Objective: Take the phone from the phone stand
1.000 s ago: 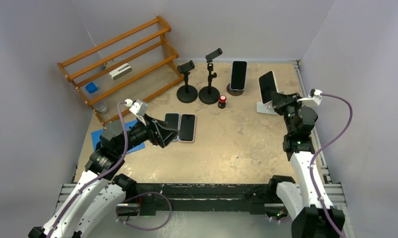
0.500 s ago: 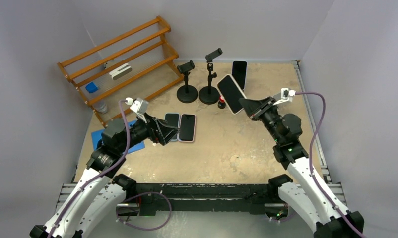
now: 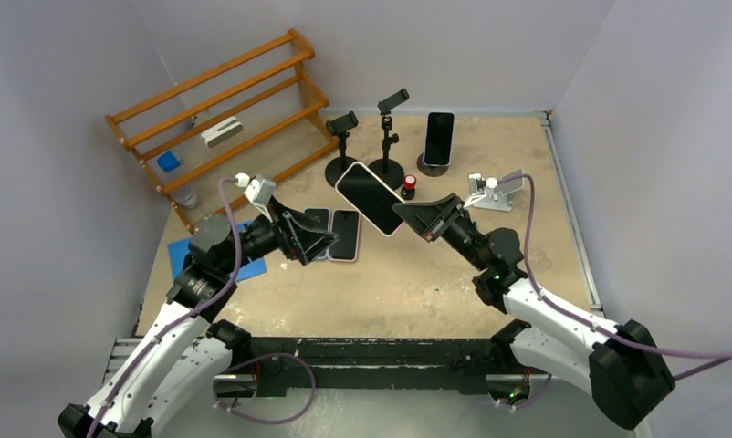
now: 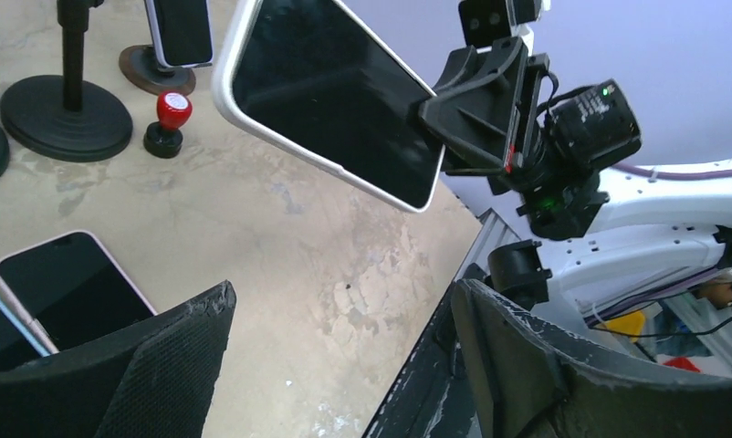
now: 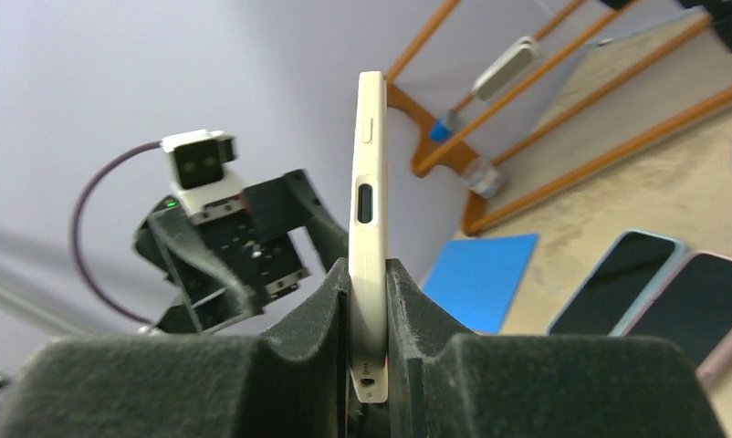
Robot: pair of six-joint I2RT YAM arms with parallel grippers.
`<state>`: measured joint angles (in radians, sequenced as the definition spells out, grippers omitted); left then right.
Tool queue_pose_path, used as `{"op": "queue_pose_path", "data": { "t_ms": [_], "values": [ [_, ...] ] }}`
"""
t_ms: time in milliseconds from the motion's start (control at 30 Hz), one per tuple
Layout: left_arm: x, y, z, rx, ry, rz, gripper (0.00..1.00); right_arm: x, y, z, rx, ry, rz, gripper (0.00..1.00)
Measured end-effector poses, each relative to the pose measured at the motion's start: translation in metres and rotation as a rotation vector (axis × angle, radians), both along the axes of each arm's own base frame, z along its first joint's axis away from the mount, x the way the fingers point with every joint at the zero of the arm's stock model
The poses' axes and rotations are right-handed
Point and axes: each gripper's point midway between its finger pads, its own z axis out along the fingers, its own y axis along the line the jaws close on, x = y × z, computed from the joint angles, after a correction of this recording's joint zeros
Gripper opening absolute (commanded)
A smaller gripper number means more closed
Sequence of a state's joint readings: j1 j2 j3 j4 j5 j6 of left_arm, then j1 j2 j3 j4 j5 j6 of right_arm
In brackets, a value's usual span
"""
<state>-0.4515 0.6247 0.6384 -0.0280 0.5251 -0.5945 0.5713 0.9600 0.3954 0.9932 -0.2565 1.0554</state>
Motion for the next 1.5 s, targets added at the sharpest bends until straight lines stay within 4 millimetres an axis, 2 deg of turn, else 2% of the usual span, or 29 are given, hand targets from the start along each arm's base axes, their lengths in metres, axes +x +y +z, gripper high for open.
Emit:
{"op": "queue_pose_path", "data": {
  "t_ms": [267,533,700,967,1133,1333,1500],
  "values": [
    [0.005,-0.008,0.013,-0.116,0.035,-0.010,0.89,-0.021,0.013,0.020,0.154,-0.055,0.100,0.00],
    [0.015,-0.020,0.017,-0.222,0.095,-0.043,0.88,-0.037,0.016,0.041,0.245,-0.097,0.161,0.00],
    [0.011,-0.025,0.021,-0.288,0.095,-0.090,0.87,-0.041,0.016,0.045,0.273,-0.099,0.180,0.00],
    [0.001,-0.023,0.048,-0.362,0.002,-0.132,0.87,-0.043,0.016,0.048,0.289,-0.096,0.187,0.00],
    [0.001,-0.024,0.053,-0.375,-0.018,-0.140,0.85,-0.048,0.021,0.048,0.294,-0.092,0.207,0.00],
    [0.007,-0.028,0.046,-0.368,0.007,-0.144,0.74,-0.056,0.036,0.037,0.278,-0.060,0.254,0.00],
    [0.006,-0.030,0.045,-0.374,0.024,-0.162,0.55,-0.059,0.043,0.031,0.266,-0.039,0.273,0.00]
  ]
}}
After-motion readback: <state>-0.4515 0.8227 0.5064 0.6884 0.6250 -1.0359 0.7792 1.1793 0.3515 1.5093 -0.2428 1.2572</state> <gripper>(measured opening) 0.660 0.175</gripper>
